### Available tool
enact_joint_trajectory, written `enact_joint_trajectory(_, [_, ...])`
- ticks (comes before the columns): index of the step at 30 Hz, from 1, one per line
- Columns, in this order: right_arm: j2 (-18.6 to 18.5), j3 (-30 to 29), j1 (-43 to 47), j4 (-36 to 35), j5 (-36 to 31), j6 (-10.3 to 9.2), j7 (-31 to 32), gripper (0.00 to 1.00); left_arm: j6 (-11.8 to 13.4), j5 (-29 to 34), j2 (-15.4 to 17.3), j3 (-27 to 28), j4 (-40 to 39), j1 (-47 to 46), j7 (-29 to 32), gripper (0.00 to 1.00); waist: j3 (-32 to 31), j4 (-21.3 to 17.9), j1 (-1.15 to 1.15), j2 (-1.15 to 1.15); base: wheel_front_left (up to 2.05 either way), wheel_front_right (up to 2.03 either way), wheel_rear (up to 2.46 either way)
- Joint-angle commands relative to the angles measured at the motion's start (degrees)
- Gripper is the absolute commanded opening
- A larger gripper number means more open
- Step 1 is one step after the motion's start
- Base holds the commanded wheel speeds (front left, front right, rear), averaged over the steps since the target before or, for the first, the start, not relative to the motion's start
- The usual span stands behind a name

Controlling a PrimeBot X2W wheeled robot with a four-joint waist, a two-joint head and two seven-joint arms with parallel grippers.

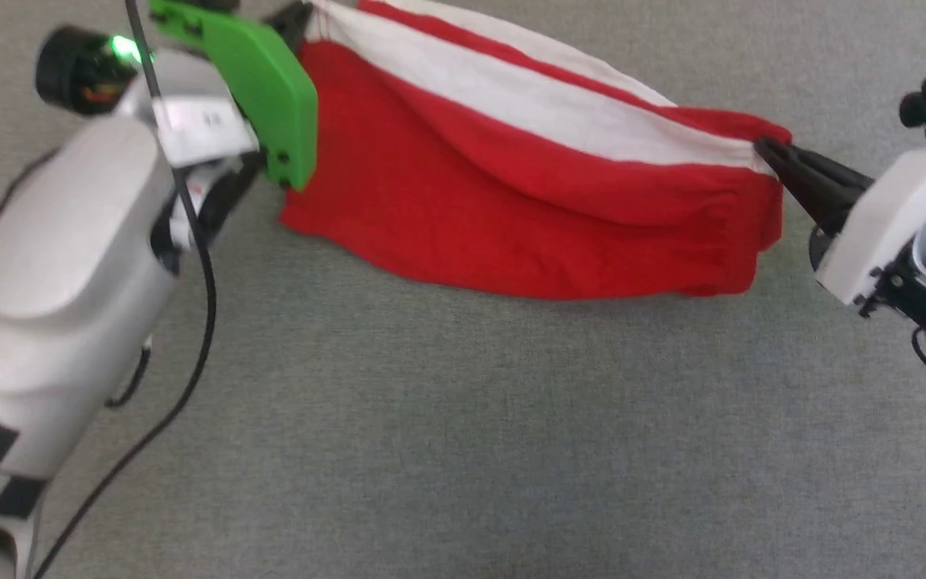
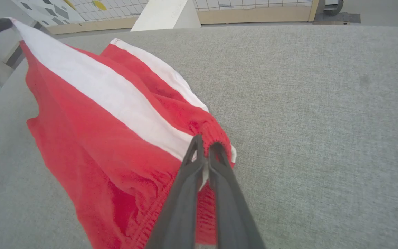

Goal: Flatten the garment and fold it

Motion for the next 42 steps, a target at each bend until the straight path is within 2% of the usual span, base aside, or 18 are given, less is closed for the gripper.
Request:
enact_joint_trajectory(1, [1.0,-0.5,-1.3,-0.2,-1.2,-0.08,0.4,0.00,-0.6,0.9,-0.5,0.1,1.5,-2.2,-0.5,0.00,2.8,-1.8,-0.01,0.00,0.00,0.00,0.00])
enact_joint_trajectory(10, [5.5,-2.6,-4.0,0.5,-8.2,-0.08,1.0,0.00,-4.5,3.1,-2.9,-1.5,11.5,-10.0,-1.0,0.00,6.1,-3.8,-0.01,0.00,0.00,0.00,0.00])
enact_joint_trajectory(17, [7.3,-3.2,-5.0,1.4,-10.8,-0.08,0.5,0.00,-6.5,3.7,-4.1,-2.6,17.6,-11.9,-2.1,0.00,7.2,-4.4,-0.01,0.00,0.00,0.00,0.00])
enact_joint_trajectory(18, [7.5,-3.4,-5.1,1.6,-11.1,-0.08,0.4,0.00,-6.6,3.8,-4.3,-2.6,18.4,-12.0,-2.6,0.19,7.3,-4.4,-0.01,0.00,0.00,0.00,0.00])
enact_joint_trajectory(19, [7.6,-3.7,-5.2,1.9,-11.4,-0.08,0.3,0.00,-6.4,3.9,-4.5,-2.6,19.1,-12.1,-3.1,0.52,7.2,-4.3,-0.01,0.00,0.00,0.00,0.00])
enact_joint_trajectory(20, [7.9,-4.4,-5.2,2.3,-11.9,-0.08,0.1,0.00,-6.3,4.0,-4.9,-2.5,19.8,-12.2,-3.9,1.00,7.2,-4.1,-0.01,0.00,0.00,0.00,0.00])
enact_joint_trajectory(21, [8.0,-4.9,-5.3,2.5,-12.3,-0.08,-0.2,0.44,-6.3,4.1,-5.1,-2.5,20.4,-12.2,-4.6,1.00,7.0,-3.9,-0.01,0.00,0.00,0.00,0.00])
enact_joint_trajectory(22, [8.2,-5.3,-5.3,2.9,-12.8,-0.08,-0.2,1.00,-6.4,4.2,-5.4,-2.6,21.0,-12.2,-5.4,1.00,6.7,-3.7,-0.01,0.00,0.00,0.00,0.00])
enact_joint_trajectory(28, [7.5,-5.4,-4.5,2.0,-12.3,-0.08,-1.2,1.00,-7.0,3.9,-7.3,-1.9,23.0,-11.7,-11.4,1.00,3.0,-1.6,-0.01,0.00,0.00,0.00,0.00])
enact_joint_trajectory(34, [3.3,-3.1,-2.1,-0.6,-12.5,-0.08,-6.0,1.00,-7.4,3.6,-8.1,-0.8,22.5,-9.0,-19.3,1.00,-3.1,1.2,-0.01,0.00,0.00,0.00,0.00])
enact_joint_trajectory(38, [0.2,-0.9,1.1,-2.1,-13.7,-0.08,-11.4,1.00,-5.7,3.1,-7.7,0.4,20.3,-4.5,-24.8,1.00,-7.4,3.1,-0.01,0.00,0.00,0.00,0.00])
enact_joint_trajectory(42, [-0.4,-0.8,5.5,-1.9,-14.8,-0.08,-15.7,1.00,-2.3,2.7,-6.1,1.5,16.1,2.4,-29.3,1.00,-11.1,4.8,-0.01,0.00,0.00,0.00,0.00])
